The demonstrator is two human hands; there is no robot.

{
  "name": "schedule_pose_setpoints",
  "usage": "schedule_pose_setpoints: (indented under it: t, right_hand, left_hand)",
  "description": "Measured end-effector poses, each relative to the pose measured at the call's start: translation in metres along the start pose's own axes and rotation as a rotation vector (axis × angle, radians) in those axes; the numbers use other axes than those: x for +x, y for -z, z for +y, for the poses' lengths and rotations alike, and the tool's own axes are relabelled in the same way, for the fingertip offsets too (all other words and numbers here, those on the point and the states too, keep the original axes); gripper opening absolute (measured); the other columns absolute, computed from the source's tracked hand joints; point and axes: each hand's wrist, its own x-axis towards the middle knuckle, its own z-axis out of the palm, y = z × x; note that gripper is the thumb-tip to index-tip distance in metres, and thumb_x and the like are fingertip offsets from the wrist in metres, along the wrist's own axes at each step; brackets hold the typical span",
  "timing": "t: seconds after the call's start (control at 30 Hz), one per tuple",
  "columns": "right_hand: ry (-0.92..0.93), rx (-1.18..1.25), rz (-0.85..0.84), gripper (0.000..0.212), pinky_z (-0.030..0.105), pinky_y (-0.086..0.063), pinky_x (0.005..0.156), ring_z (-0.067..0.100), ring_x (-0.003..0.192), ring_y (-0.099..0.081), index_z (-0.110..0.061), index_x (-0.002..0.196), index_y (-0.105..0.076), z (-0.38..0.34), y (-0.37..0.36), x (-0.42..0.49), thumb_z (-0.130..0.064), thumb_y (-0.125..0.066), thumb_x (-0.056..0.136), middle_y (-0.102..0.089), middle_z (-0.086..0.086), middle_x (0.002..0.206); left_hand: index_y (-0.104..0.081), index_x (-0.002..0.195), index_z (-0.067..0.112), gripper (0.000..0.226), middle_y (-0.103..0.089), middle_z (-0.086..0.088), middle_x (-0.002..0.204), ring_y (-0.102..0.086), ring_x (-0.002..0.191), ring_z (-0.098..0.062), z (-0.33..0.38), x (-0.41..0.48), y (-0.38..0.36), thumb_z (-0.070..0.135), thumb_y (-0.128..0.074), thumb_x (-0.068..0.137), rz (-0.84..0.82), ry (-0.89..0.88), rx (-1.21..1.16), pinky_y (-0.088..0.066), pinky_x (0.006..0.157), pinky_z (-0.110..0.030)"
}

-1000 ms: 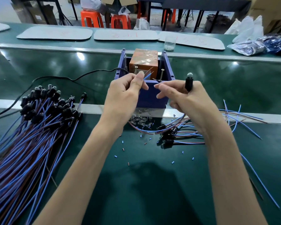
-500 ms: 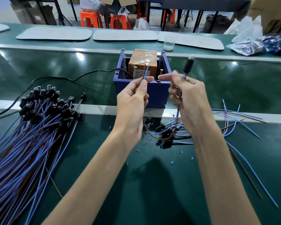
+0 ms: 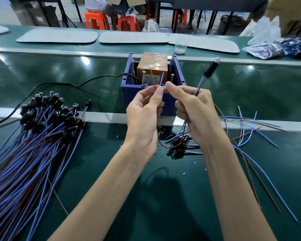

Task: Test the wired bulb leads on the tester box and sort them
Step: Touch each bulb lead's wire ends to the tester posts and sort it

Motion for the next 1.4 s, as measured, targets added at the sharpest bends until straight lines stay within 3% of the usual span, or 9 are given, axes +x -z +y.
schedule_pose_setpoints:
  t: [0.23,0.37,0.5,0.6,0.7,0.77,1.03,1.27,1.4]
  right_hand:
    - [-0.012,0.105,-0.183,0.01,0.006,-0.035,0.041,-0.001,0.048,-0.054,-0.011,0.089,-0.074,0.004,0.001,-0.002,-0.005,-0.07,0.082,-0.066,-0.003,0.063]
    - [-0.027,0.143,-0.166,0.011,0.017,-0.05,0.055,0.008,0.069,-0.067,-0.013,0.084,-0.077,0.006,-0.001,0.0,-0.007,-0.074,0.076,-0.073,0.003,0.077]
    - [-0.04,0.064,-0.153,0.013,0.019,-0.052,0.055,0.009,0.06,-0.064,-0.011,0.078,-0.069,0.006,-0.002,0.001,-0.003,-0.077,0.072,-0.069,-0.001,0.067]
    - [-0.057,-0.083,-0.182,0.02,0.027,-0.058,0.067,0.013,0.063,-0.064,-0.01,0.076,-0.065,0.006,-0.001,0.0,-0.001,-0.081,0.068,-0.067,0.002,0.069]
    - [-0.059,-0.096,-0.213,0.017,0.014,-0.049,0.051,0.006,0.054,-0.062,-0.007,0.076,-0.064,0.003,-0.004,-0.002,0.002,-0.078,0.071,-0.067,-0.003,0.061]
    - [-0.073,-0.083,-0.189,0.016,0.009,-0.041,0.045,0.003,0.05,-0.061,-0.007,0.076,-0.063,0.001,-0.005,-0.003,0.003,-0.076,0.074,-0.067,-0.005,0.057]
    - [-0.068,-0.13,-0.032,0.016,0.005,-0.033,0.039,-0.001,0.046,-0.059,-0.01,0.075,-0.061,-0.006,-0.001,-0.001,0.002,-0.066,0.084,-0.066,0.0,0.061]
    - [-0.054,-0.086,0.096,0.02,0.004,-0.032,0.041,0.004,0.054,-0.067,-0.016,0.078,-0.055,-0.004,0.001,0.005,0.0,-0.05,0.091,-0.062,0.002,0.082]
    - [-0.022,-0.031,0.202,0.019,0.007,-0.032,0.039,0.002,0.044,-0.055,-0.016,0.078,-0.055,-0.002,0.004,0.009,-0.003,-0.05,0.091,-0.062,-0.001,0.071]
  left_hand:
    - [-0.061,0.082,0.015,0.009,-0.064,0.008,0.065,-0.059,0.056,0.0,0.002,0.005,0.003,0.008,-0.065,0.086,0.021,0.01,-0.122,-0.047,0.057,-0.012]
    - [-0.061,0.083,0.02,0.007,-0.063,0.008,0.065,-0.055,0.05,0.0,0.0,0.007,0.004,0.015,-0.065,0.086,-0.003,0.152,-0.216,-0.044,0.054,-0.012]
    - [-0.059,0.081,0.02,0.008,-0.061,0.007,0.057,-0.054,0.045,-0.001,0.001,0.009,0.003,0.021,-0.067,0.081,0.022,0.242,-0.323,-0.046,0.048,-0.012]
    - [-0.058,0.079,0.019,0.01,-0.048,0.008,0.047,-0.05,0.046,-0.005,0.001,0.01,0.003,0.022,-0.068,0.079,0.065,0.213,-0.331,-0.046,0.063,-0.019]
    - [-0.062,0.081,0.016,0.019,-0.053,0.004,0.051,-0.055,0.079,-0.026,0.004,0.007,0.002,0.02,-0.07,0.065,0.058,0.167,-0.33,-0.046,0.095,-0.042]
    - [-0.062,0.085,0.014,0.011,-0.058,0.002,0.054,-0.055,0.088,-0.034,0.004,0.005,0.001,0.015,-0.067,0.075,0.02,0.161,-0.314,-0.045,0.098,-0.049]
    - [-0.066,0.1,0.013,0.032,-0.066,0.002,0.083,-0.065,0.076,-0.006,0.002,0.007,0.005,-0.012,-0.047,0.091,-0.136,0.045,-0.086,-0.054,0.073,-0.017]
    - [-0.067,0.09,0.012,0.026,-0.07,0.0,0.082,-0.067,0.076,-0.003,0.001,0.015,0.012,-0.011,-0.055,0.088,-0.011,-0.097,0.047,-0.052,0.075,-0.013]
    - [-0.069,0.093,0.011,0.02,-0.07,-0.009,0.092,-0.071,0.081,-0.011,0.004,0.022,0.022,-0.005,-0.058,0.09,0.011,-0.225,0.202,-0.053,0.073,-0.014]
